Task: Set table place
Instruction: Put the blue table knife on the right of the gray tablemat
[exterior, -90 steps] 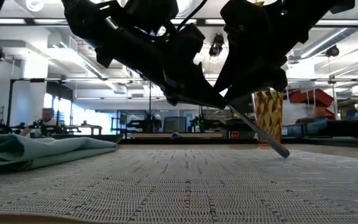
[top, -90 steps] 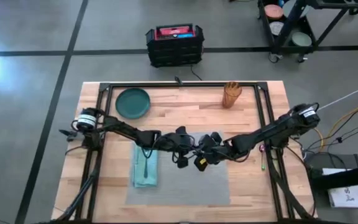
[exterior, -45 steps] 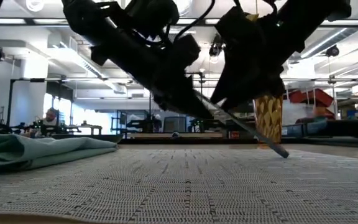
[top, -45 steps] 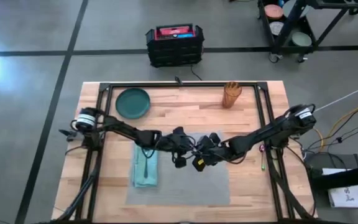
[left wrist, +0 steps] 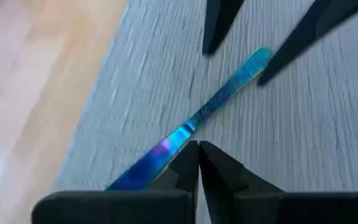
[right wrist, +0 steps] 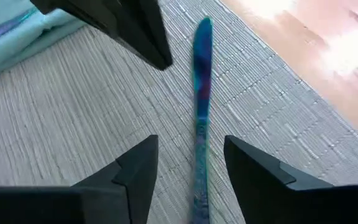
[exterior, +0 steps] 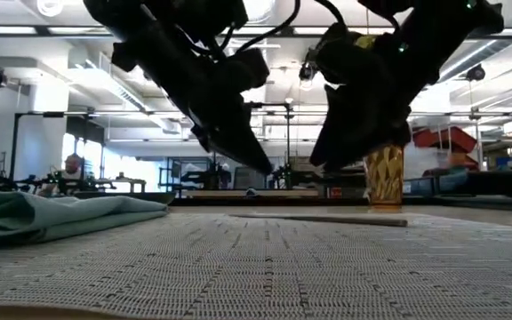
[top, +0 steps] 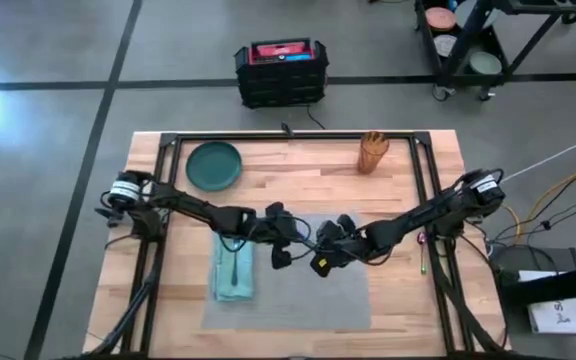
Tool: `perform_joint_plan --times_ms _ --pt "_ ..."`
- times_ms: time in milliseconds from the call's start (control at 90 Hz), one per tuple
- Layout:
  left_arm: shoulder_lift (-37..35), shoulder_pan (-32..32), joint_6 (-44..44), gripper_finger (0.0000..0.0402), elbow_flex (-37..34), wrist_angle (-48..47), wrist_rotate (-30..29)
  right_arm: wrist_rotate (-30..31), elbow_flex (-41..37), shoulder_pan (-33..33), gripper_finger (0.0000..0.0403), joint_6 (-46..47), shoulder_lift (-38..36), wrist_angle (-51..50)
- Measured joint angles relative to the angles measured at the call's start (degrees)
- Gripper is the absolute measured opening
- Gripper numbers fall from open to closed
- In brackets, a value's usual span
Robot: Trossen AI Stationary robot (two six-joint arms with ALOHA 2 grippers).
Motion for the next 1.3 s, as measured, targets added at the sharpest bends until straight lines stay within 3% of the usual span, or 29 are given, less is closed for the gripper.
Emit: perform_joint_plan --times_ms 267,578,722,1300 --pt "3.0 -5.4 -4.4 0.0000 -0.4 -0.4 1.1 -9.8 0.0 0.0 0.0133 -6.4 0.7 -5.7" --pt "6.1 -6.5 -4.7 0.0000 -0.5 0.3 -1.9 -9.9 -0.2 0.1 0.0034 -4.1 2.2 -8.5" --pt "6.1 -6.5 -4.7 0.0000 -0.5 0.2 -2.3 -9.8 -0.8 0.0 0.0006 -2.1 2.2 -8.4" --pt "6.1 -6.5 -4.6 0.0000 -0.5 -0.3 -3.5 -10.6 -2.9 4.0 0.0000 7.8 2.1 -8.2"
